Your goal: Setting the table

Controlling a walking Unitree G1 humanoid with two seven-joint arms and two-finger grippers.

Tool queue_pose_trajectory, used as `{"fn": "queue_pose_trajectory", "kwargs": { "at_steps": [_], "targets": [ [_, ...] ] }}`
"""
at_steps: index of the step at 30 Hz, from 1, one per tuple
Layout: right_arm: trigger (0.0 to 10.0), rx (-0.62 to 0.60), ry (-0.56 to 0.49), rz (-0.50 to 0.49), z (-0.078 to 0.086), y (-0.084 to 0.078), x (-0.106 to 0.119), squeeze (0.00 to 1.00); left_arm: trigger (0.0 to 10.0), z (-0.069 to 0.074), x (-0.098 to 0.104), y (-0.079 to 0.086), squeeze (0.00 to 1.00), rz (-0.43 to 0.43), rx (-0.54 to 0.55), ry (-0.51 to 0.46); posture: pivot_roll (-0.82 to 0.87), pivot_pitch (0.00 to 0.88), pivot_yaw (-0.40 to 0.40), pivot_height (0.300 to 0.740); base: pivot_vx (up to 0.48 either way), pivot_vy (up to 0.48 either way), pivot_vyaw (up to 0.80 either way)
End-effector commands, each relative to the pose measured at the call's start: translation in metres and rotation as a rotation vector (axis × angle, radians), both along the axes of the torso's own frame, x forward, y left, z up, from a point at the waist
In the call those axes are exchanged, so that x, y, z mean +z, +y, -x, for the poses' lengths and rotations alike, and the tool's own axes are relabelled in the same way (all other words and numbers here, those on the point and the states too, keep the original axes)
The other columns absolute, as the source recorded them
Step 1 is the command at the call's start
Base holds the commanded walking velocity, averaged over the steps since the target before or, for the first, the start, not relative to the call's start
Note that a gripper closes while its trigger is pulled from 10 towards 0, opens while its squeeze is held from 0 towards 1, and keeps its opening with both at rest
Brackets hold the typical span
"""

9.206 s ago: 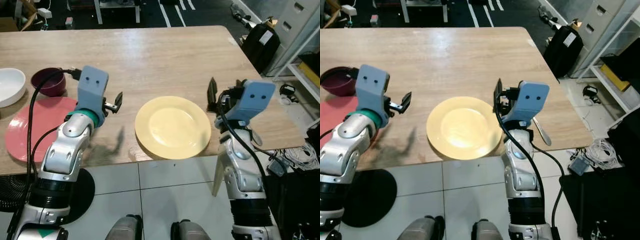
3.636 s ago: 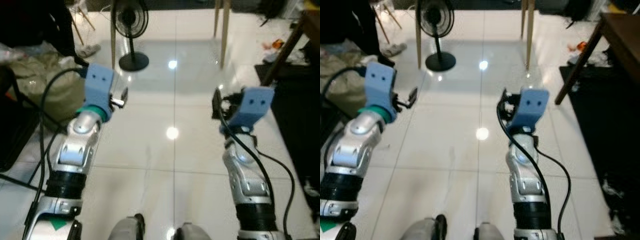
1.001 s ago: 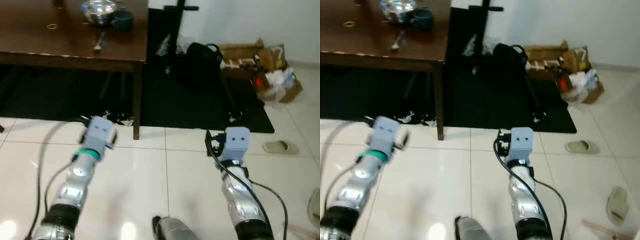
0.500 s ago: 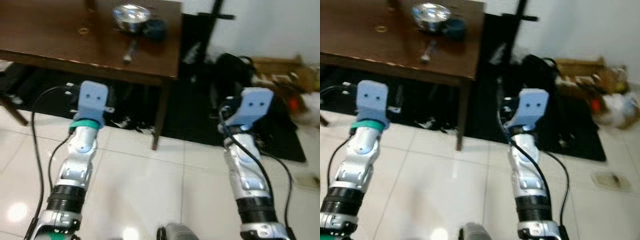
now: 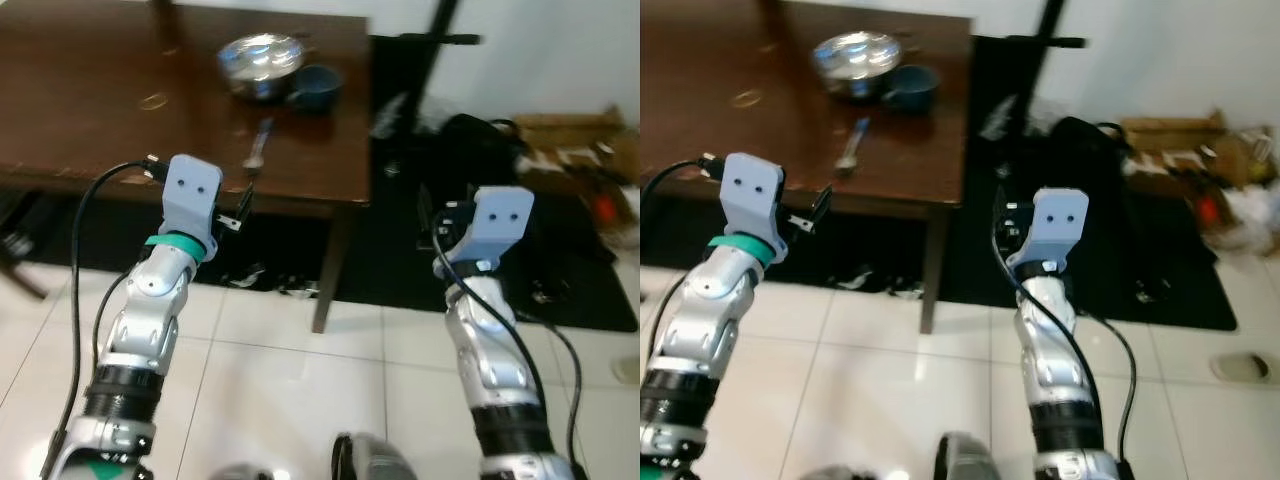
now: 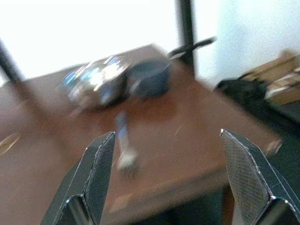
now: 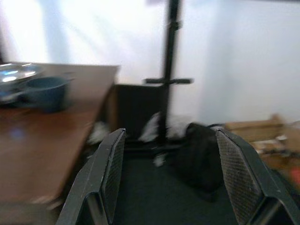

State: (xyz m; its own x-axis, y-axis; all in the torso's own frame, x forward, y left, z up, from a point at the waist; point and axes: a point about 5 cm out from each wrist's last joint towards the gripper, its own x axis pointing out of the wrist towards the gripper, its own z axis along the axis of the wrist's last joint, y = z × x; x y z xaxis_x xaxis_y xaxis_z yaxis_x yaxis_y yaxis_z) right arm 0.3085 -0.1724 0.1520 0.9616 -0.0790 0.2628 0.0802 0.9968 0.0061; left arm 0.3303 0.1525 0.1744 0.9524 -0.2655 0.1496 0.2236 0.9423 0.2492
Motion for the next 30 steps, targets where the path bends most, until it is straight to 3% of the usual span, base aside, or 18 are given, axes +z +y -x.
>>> {"fn": "queue_pose_trajectory", "kwargs": {
  "at_steps": [1,23,30],
  "targets": [
    [10.0,0.007,0.018,-0.004,0.001,0.004,-0.004,0.00,10.0,0.001,-0.006,0.005,0.00,0.001,0.010,0.035,-0.01,0.000,0.036,0.740,0.307,0.000,-0.43],
    [10.0,0.116,-0.019,0.038,-0.004,0.022,0.009,0.00,10.0,0.001,-0.003,0.009,0.00,-0.003,0.035,0.032,0.01,0.000,0.025,0.740,0.273,0.000,-0.02],
    [10.0,0.172,-0.017,0.057,-0.002,0.032,0.009,0.00,10.0,0.000,-0.009,0.011,0.00,-0.014,0.061,0.064,0.01,0.000,0.016,0.740,0.000,0.000,0.00]
  ]
}}
